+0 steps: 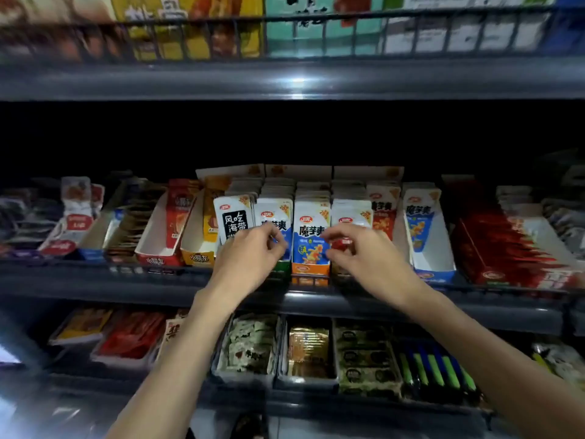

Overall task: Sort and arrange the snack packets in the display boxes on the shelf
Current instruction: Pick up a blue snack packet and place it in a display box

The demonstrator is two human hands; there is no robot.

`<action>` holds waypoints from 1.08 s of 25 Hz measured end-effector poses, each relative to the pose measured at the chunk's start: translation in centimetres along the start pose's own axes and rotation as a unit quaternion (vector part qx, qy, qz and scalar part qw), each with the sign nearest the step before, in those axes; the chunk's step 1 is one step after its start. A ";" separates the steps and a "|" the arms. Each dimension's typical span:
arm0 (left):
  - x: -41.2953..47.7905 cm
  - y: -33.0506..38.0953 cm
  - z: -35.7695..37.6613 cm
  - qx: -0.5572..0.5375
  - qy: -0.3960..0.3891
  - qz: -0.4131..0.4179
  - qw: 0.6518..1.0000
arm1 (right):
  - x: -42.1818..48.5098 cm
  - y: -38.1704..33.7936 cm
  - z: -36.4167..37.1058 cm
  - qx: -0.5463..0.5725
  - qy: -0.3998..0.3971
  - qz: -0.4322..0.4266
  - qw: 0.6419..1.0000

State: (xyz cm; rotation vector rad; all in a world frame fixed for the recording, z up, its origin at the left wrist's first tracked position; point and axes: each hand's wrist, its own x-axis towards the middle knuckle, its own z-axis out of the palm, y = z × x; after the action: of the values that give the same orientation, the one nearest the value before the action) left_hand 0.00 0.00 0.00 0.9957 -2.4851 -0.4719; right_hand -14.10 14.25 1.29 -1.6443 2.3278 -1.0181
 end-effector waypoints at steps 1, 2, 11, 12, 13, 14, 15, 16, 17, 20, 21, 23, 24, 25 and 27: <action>0.5 -0.8 0.2 0.000 0.027 -0.005 1.000 | 1.3 -0.6 0.9 0.000 -0.004 0.001 1.000; 1.0 -1.4 0.4 0.004 0.058 -0.018 0.998 | 2.5 -1.0 1.6 0.000 0.003 0.002 1.000; 2.4 -5.1 3.2 0.029 0.121 -0.039 0.991 | 9.6 -1.5 6.5 -0.080 0.051 -0.005 0.995; 2.4 -5.2 3.2 0.022 0.114 -0.039 0.992 | 9.8 -1.5 6.8 -0.089 0.054 -0.008 0.995; 2.5 -5.4 3.2 0.012 0.109 -0.042 0.993 | 9.9 -1.4 7.1 -0.097 0.058 -0.012 0.994; 2.5 -5.4 3.2 0.000 0.109 -0.044 0.993 | 10.0 -1.5 7.2 -0.102 0.063 -0.017 0.993; 2.5 -5.5 3.3 -0.013 0.110 -0.049 0.993 | 10.1 -1.5 7.3 -0.105 0.068 -0.019 0.992; 2.6 -5.6 3.3 -0.030 0.115 -0.056 0.991 | 10.2 -1.5 7.3 -0.107 0.067 -0.015 0.992; 2.6 -5.7 3.4 -0.044 0.124 -0.063 0.989 | 10.3 -1.4 7.4 -0.106 0.062 -0.003 0.992; 2.9 -6.0 3.4 -0.078 0.145 -0.077 0.983 | 10.1 -0.8 7.8 -0.044 0.029 0.039 0.998; 2.9 -6.1 3.5 -0.082 0.148 -0.078 0.983 | 10.0 -0.8 7.7 -0.001 0.028 0.039 0.999; 3.2 -6.3 3.6 -0.107 0.152 -0.077 0.980 | 9.7 -1.2 7.0 0.069 0.063 0.017 0.996; 3.3 -6.3 3.5 -0.142 0.152 -0.074 0.975 | 9.4 -1.4 6.3 0.106 0.094 -0.001 0.990; 3.4 -6.1 3.5 -0.193 0.146 -0.066 0.968 | 9.1 -1.7 5.3 0.155 0.127 -0.022 0.979; 3.4 -5.5 3.2 -0.319 0.118 -0.033 0.940 | 8.1 -2.0 3.4 0.260 0.174 -0.047 0.949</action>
State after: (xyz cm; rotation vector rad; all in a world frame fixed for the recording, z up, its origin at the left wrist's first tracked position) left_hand -0.70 -5.67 -4.33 0.8033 -1.8859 -1.0305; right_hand -14.24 5.30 2.00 -1.4568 1.9107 -1.8765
